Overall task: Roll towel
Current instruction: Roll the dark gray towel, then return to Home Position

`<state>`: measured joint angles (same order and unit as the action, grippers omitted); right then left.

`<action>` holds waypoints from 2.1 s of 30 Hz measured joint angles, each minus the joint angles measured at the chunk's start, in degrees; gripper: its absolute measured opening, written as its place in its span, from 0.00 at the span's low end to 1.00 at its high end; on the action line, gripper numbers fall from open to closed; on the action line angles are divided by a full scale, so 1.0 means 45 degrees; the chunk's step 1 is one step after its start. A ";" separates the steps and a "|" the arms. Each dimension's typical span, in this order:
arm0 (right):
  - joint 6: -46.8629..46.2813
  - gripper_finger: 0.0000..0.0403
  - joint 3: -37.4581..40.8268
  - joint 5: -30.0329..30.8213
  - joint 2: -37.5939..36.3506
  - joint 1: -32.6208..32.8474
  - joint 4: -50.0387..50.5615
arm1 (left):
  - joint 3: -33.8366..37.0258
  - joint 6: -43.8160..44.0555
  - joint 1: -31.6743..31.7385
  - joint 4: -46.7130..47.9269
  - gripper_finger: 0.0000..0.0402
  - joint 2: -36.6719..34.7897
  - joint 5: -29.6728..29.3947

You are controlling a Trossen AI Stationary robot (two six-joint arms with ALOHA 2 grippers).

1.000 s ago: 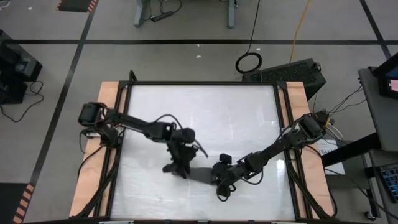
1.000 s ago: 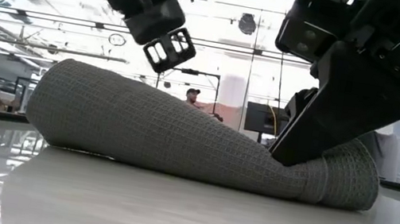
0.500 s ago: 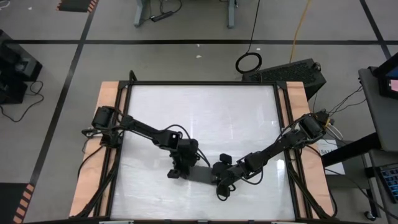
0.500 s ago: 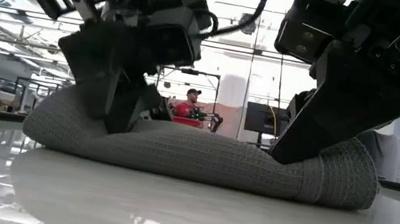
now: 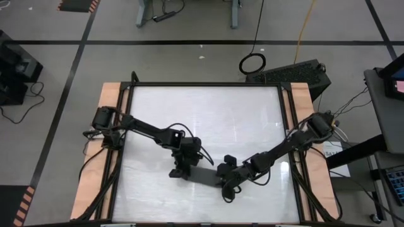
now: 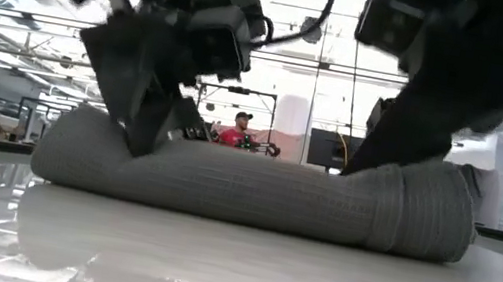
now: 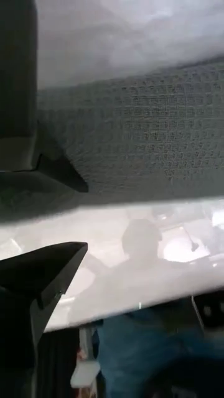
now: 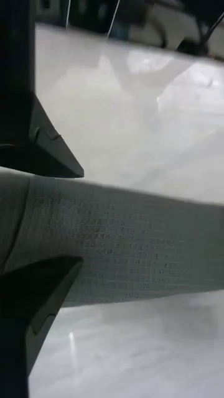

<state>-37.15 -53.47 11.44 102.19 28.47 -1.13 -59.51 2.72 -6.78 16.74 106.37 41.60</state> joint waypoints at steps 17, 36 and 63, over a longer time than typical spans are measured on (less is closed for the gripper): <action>0.2227 0.52 -0.0034 0.0698 -0.5215 0.0035 0.0694 | -0.0024 -0.0057 0.0154 0.1839 0.36 -0.5267 -0.2228; 0.3538 0.52 -0.0041 0.4648 -1.2327 0.0886 0.7326 | 0.2431 0.0854 0.0775 0.3981 0.36 -1.4015 -0.8340; 0.3034 0.52 1.1205 0.6537 -2.1371 0.1015 0.0805 | 1.2364 0.5338 0.0767 -0.5150 0.36 -1.8506 -1.0991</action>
<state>-23.49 -3.05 40.86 6.02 33.04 2.49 -3.87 26.74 -3.33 -6.43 23.09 -7.86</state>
